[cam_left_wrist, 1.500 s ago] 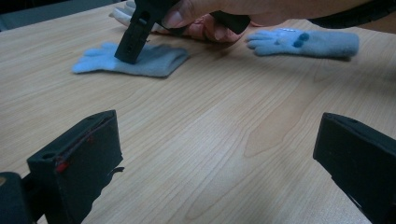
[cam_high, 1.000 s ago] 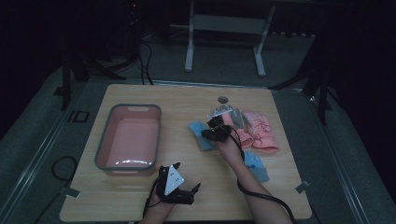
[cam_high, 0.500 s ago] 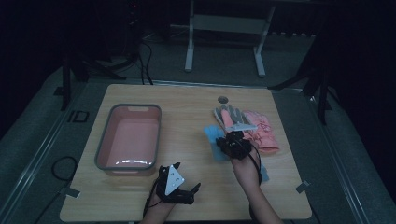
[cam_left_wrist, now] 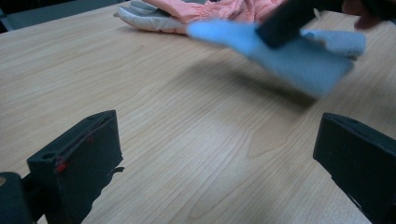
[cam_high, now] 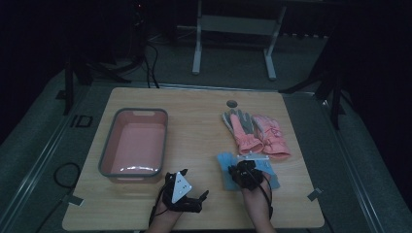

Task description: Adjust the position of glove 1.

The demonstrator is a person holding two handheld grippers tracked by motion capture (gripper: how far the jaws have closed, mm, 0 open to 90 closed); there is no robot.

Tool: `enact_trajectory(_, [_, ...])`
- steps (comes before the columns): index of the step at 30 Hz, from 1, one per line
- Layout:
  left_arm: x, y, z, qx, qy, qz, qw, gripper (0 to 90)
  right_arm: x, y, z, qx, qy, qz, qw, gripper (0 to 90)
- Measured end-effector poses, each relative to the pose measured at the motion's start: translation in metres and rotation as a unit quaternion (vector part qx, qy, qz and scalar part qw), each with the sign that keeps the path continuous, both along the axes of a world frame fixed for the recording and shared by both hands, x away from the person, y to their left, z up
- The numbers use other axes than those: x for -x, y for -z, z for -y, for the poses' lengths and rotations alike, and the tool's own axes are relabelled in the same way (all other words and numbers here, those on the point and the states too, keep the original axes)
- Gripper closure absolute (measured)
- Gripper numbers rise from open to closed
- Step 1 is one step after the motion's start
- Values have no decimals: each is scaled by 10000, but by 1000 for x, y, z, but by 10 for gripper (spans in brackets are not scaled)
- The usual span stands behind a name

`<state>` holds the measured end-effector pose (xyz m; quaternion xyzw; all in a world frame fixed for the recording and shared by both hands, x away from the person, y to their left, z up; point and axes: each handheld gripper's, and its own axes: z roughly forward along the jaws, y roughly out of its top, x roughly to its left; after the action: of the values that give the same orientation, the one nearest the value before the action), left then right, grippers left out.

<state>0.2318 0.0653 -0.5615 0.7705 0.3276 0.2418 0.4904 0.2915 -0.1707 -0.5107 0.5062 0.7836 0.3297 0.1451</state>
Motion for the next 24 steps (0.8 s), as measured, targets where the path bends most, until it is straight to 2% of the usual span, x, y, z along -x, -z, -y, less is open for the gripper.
enact_trajectory(3, [0,0,0,-11,-4,10,10000,11,3,8,-1,87,44,-24,10000,843])
enact_trajectory(5, [0,0,0,-10,-5,1,10000,11,4,13,0,-2,66,-67,10000,842])
enact_trajectory(11, [0,0,1,-15,1,8,10000,11,1,30,-1,151,79,-202,9996,812])
enact_trajectory(13, [0,0,0,-12,3,9,10000,11,0,33,0,66,104,-189,9997,799])
enact_trajectory(19, [0,0,0,-12,10,5,10000,12,1,30,-2,61,-31,-163,9998,707])
enact_trajectory(21, [0,0,0,-6,7,2,10000,11,2,23,0,54,-159,-59,9998,673])
enact_trajectory(24, [0,0,0,-5,15,2,10000,11,-4,7,11,75,-497,266,9984,626])
